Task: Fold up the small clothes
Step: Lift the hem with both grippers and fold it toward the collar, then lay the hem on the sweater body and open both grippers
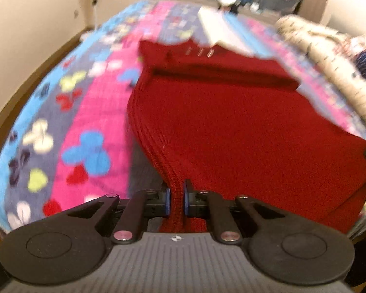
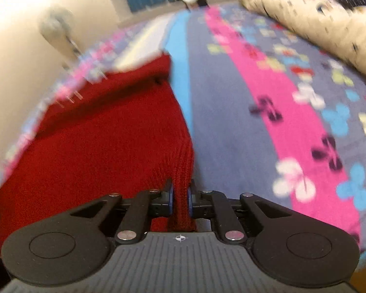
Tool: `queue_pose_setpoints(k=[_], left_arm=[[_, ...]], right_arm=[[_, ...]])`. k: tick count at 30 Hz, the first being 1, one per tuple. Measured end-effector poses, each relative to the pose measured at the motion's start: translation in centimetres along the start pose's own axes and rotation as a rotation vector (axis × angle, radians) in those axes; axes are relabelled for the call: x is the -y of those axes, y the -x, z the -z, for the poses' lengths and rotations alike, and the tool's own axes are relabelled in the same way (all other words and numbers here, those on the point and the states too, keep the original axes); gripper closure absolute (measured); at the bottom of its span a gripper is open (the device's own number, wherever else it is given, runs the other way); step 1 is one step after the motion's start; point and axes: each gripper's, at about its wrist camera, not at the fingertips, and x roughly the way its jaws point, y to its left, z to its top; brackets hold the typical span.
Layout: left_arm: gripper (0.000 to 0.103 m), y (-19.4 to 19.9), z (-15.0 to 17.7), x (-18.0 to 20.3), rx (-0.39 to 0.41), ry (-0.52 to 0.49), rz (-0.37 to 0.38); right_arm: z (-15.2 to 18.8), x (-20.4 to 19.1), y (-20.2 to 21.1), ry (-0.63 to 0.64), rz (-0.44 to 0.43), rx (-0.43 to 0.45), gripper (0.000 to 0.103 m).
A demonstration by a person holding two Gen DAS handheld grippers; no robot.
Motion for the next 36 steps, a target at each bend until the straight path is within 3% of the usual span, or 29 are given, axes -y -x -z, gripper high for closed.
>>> queue_pose_setpoints(k=[6, 12, 17, 20, 29, 36], left_arm=[[0.093, 5.2, -2.2, -0.1, 0.113, 0.02, 0.091], [0.094, 10.2, -0.8, -2.1, 0.207, 0.051, 0.206], [0.094, 14.7, 0.2, -4.5, 0.214, 0.089, 0.28], [0.094, 15.8, 0.3, -5.8, 0.2, 0.133, 0.305], [0.093, 9.5, -2.0, -6.9, 0.095, 0.154, 0.2], [0.093, 0.4, -9.1, -9.8, 0.055, 0.215, 0.181]], right_arm=[[-2.2, 0.9, 5.8, -0.044, -0.157, 0.128, 0.093], [0.0, 2.1, 10.2, -0.088, -0.226, 0.199, 0.094], [2.1, 3.2, 15.8, -0.152, -0.327, 0.273, 0.094], [2.5, 3.8, 17.6, -0.175, -0.341, 0.299, 0.094], [-0.3, 4.3, 12.0, -0.202, -0.238, 0.224, 0.094], [-7.9, 3.6, 2.9, -0.157, -0.149, 0.138, 0.094]])
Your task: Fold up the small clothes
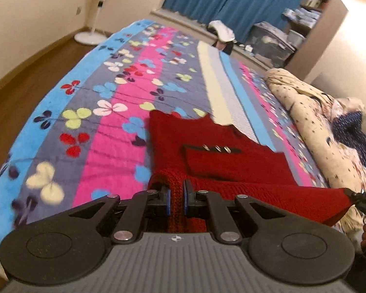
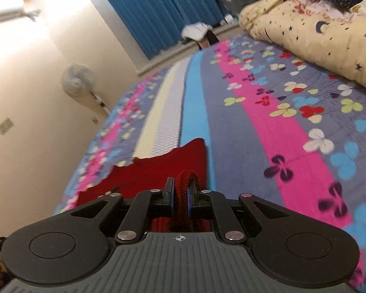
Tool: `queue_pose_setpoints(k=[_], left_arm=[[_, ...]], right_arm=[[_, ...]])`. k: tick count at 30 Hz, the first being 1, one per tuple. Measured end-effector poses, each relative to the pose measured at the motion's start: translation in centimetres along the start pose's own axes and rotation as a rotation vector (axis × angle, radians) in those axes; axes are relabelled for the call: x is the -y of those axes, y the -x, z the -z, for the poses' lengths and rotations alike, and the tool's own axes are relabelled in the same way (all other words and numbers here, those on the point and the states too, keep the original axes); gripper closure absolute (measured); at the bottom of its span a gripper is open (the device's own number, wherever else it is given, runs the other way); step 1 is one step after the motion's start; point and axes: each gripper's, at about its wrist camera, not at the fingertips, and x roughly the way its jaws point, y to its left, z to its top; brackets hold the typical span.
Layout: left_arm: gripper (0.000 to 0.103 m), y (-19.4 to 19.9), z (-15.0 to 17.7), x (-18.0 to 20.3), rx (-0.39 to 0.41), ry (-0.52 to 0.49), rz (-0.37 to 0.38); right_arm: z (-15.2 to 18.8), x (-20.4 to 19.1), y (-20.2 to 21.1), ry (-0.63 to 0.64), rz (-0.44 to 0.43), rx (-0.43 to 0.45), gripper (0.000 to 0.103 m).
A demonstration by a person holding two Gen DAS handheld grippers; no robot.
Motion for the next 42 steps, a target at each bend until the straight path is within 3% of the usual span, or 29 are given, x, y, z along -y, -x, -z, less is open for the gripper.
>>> queue_pose_setpoints(k=[5, 7, 9, 10, 13, 14, 16, 19, 21, 23, 26, 31, 37, 42], left_arm=[[0.089, -9.2, -3.9, -2.3, -0.128, 0.053, -0.053], [0.086, -11.8, -4.7, -3.7, -0.169, 0.139, -0.071], [0.086, -12.1, -5.2, -4.4, -0.158, 0.178, -0.024], [0.086, -11.6, -5.3, -4.6, -0.141, 0.188, -0.001], [0.08, -9.8, -5.3, -5.8, -0.103, 0.214, 0.073], [0.068, -9.4, -5.3, -5.9, -0.091, 0.222, 0.074], [0.056, -7.7, -5.4, -7.1, -0.029, 0.23, 0.019], [0.056, -6.1, -5.2, -9.1, -0.006, 0.269, 0.007], [0.053, -6.1, -5.0, -9.1, -0.045, 0.214, -0.025], [0.033, -7.2, -4.2, -8.3, -0.132, 0.11, -0.082], [0.032, -9.1, -3.1, -6.3, -0.227, -0.053, -0.173], [0.025, -10.8, -3.3, -3.2, -0.221, -0.182, -0.095], [0.024, -12.9, -4.6, -2.2, -0.164, -0.169, -0.073], [0.026, -15.2, -5.4, -1.6, -0.166, -0.151, -0.095]], right_arm=[[-2.8, -0.1, -10.0, 0.009, 0.069, -0.069, 0.092], [-2.4, 0.6, -14.0, -0.001, 0.128, -0.089, 0.078], [-1.7, 1.7, -16.0, -0.047, 0.184, -0.117, 0.066], [-1.8, 2.2, -16.1, -0.083, 0.193, -0.122, 0.061], [-2.8, 3.0, -13.6, -0.13, 0.157, 0.017, 0.062], [-2.8, 3.3, -12.9, -0.115, 0.164, 0.042, 0.062], [-2.6, 4.4, -12.2, -0.114, 0.177, 0.038, 0.06], [-1.6, 5.7, -12.2, -0.112, 0.159, -0.037, 0.06], [-1.1, 5.7, -12.6, -0.058, 0.144, -0.095, 0.06], [-0.6, 5.2, -13.3, 0.005, 0.139, -0.146, 0.058], [-0.1, 3.9, -14.4, 0.095, 0.139, -0.188, 0.046], [0.1, 1.5, -16.4, 0.184, 0.133, -0.211, 0.039], [-0.7, 0.9, -18.5, 0.146, 0.127, -0.188, 0.037], [-1.1, 0.2, -20.3, 0.154, 0.125, -0.188, 0.037]])
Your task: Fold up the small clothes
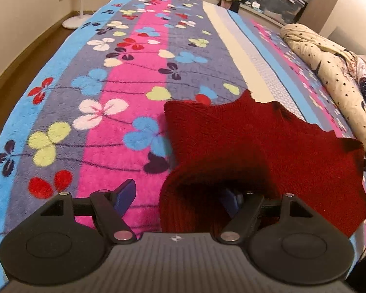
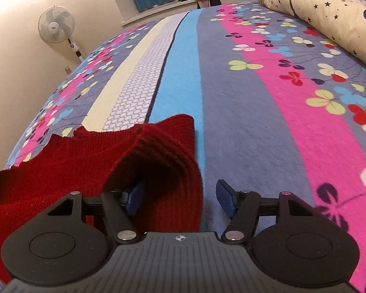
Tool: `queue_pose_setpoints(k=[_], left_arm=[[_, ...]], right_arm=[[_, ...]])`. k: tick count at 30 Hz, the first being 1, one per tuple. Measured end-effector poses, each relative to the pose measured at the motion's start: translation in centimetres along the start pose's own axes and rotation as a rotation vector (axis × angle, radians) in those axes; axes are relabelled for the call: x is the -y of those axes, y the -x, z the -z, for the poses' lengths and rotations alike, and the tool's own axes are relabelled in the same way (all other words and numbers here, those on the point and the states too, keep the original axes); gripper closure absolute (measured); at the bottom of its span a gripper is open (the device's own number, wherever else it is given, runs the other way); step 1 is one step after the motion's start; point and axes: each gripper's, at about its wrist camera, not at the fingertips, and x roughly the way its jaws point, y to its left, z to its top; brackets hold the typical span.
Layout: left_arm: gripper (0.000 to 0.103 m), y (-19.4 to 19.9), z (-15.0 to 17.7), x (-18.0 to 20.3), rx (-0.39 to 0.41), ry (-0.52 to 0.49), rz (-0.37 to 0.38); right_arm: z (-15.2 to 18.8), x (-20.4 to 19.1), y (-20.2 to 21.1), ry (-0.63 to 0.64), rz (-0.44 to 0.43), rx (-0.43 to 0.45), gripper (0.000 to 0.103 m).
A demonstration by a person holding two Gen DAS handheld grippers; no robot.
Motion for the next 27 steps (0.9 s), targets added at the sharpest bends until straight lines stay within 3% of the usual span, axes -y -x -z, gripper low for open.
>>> queue_pose_setpoints(k=[3, 8, 11, 14, 15, 16, 18, 24, 27], left_arm=[[0.031, -0.8, -0.7, -0.3, 0.003, 0.026, -0.001], [0.061, -1.8, -1.2, -0.3, -0.02, 0.046, 0.027], [0.061, -2.0, -1.5, 0.0, -0.013, 0.042, 0.021], [0.063, -2.1, -1.7, 0.0, -0.006, 0.062, 0.026], [0.069, -2.1, -1.8, 0.0, 0.003, 0.061, 0.022], [0.091, -2.0, -1.9, 0.1, 0.008, 0.056, 0.019], [0.091, -1.5, -2.1, 0.5, 0.035, 0.035, 0.016], [0.091, 1.3, -3.2, 0.9, 0.21, 0.022, -0.007], [0.091, 1.4, -3.7, 1.5, 0.255, -0.002, -0.041]], right_arm=[[-0.4, -0.1, -0.7, -0.006, 0.001, -0.004, 0.037], [-0.9, 0.1, -1.2, -0.019, 0.012, 0.003, 0.038], [-1.1, 0.4, -1.4, -0.033, 0.017, 0.006, 0.043], [-1.2, 0.8, -1.5, -0.048, -0.009, -0.007, 0.059], [-1.2, 0.8, -1.5, -0.047, -0.02, -0.009, 0.068], [-1.2, 0.7, -1.5, -0.04, -0.024, -0.007, 0.079], [-1.2, 0.3, -1.1, -0.01, -0.007, 0.015, 0.09], [-2.7, 0.6, 2.4, -0.064, -0.051, 0.191, 0.092], [-3.3, 0.8, 2.7, -0.078, -0.055, 0.245, 0.092]])
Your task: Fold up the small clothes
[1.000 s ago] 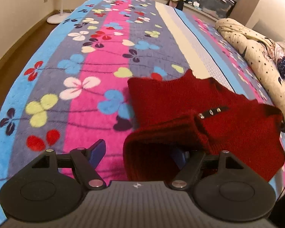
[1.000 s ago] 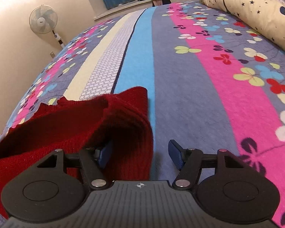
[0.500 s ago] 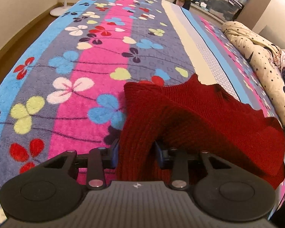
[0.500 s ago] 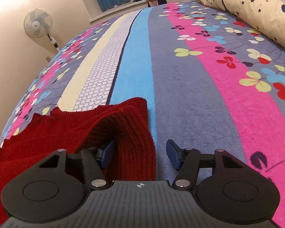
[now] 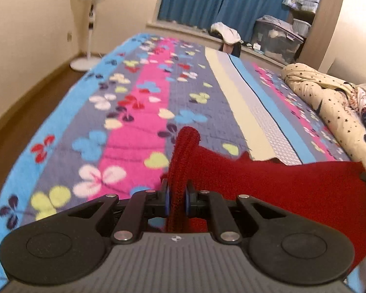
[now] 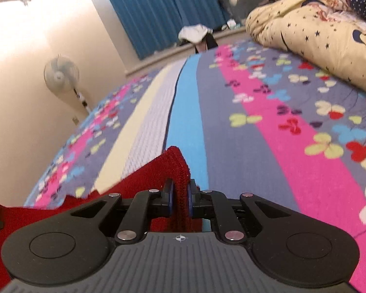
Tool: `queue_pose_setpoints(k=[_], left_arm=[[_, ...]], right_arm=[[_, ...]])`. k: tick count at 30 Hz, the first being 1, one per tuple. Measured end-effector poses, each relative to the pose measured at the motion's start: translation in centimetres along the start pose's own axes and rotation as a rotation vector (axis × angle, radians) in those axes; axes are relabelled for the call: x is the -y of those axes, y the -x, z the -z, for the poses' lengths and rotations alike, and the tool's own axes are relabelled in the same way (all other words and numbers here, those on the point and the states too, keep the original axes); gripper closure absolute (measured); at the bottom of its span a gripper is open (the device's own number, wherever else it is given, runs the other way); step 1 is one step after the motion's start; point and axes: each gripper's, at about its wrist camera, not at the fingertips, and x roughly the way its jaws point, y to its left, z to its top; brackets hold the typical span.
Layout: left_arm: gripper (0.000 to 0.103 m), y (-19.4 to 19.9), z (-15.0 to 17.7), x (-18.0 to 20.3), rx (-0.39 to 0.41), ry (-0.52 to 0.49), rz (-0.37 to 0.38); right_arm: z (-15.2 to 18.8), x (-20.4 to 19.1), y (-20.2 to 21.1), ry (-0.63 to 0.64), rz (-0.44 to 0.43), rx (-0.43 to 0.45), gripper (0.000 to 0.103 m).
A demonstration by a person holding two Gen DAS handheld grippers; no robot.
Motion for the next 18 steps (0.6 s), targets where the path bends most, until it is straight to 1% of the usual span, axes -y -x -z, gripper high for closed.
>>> queue_pose_setpoints(k=[2, 5, 7, 8, 9, 10, 11, 12, 13, 14, 15, 16, 17, 18], left_arm=[[0.091, -0.3, -0.5, 0.1, 0.027, -0.008, -0.022], [0.091, -0.3, -1.2, -0.3, 0.08, 0.028, -0.033], [0.091, -0.6, -1.5, -0.5, 0.087, 0.044, -0.056], [0.091, -1.1, -1.5, -0.6, 0.073, 0.048, -0.071], [0.091, -1.7, -1.4, -0.8, 0.053, 0.046, -0.081], [0.091, -2.6, -1.2, -1.0, 0.011, 0.041, -0.097], [0.091, -3.5, -0.8, -1.0, -0.029, 0.035, -0.115], [0.091, -4.9, -0.2, -0.9, -0.1, 0.018, -0.142], [0.09, -5.8, 0.4, -0.8, -0.154, 0.004, -0.145], [0.089, -6.3, 0.7, -0.6, -0.18, -0.009, -0.146], [0.085, -6.1, 0.7, -0.4, -0.17, -0.022, -0.158], [0.079, -5.3, 0.4, -0.2, -0.139, -0.02, -0.166], [0.065, -4.4, 0.1, -0.3, -0.109, 0.007, -0.16], [0.06, -3.2, -0.2, -0.7, -0.079, 0.052, -0.129]], right_arm=[[-0.3, -0.2, -0.3, -0.006, 0.004, 0.033, 0.092], [-0.9, -0.8, -0.8, -0.003, -0.003, 0.098, 0.092], [-1.2, -1.4, -1.2, 0.014, 0.005, 0.132, 0.092], [-1.2, -1.5, -1.9, 0.021, 0.019, 0.128, 0.092], [-1.1, -1.5, -2.7, 0.025, 0.034, 0.106, 0.092], [-0.9, -1.4, -3.8, 0.027, 0.056, 0.064, 0.092], [-0.4, -1.1, -5.4, 0.021, 0.078, -0.01, 0.092], [0.1, -0.7, -7.0, 0.014, 0.092, -0.103, 0.091], [1.0, -0.3, -8.5, 0.015, 0.122, -0.191, 0.086], [1.7, -0.1, -9.3, 0.026, 0.159, -0.229, 0.077], [1.7, -0.1, -9.0, 0.035, 0.192, -0.204, 0.058], [1.4, 0.0, -8.4, 0.025, 0.215, -0.182, 0.051], [1.0, 0.2, -7.5, -0.008, 0.22, -0.154, 0.051], [0.7, 0.7, -6.2, -0.056, 0.208, -0.13, 0.051]])
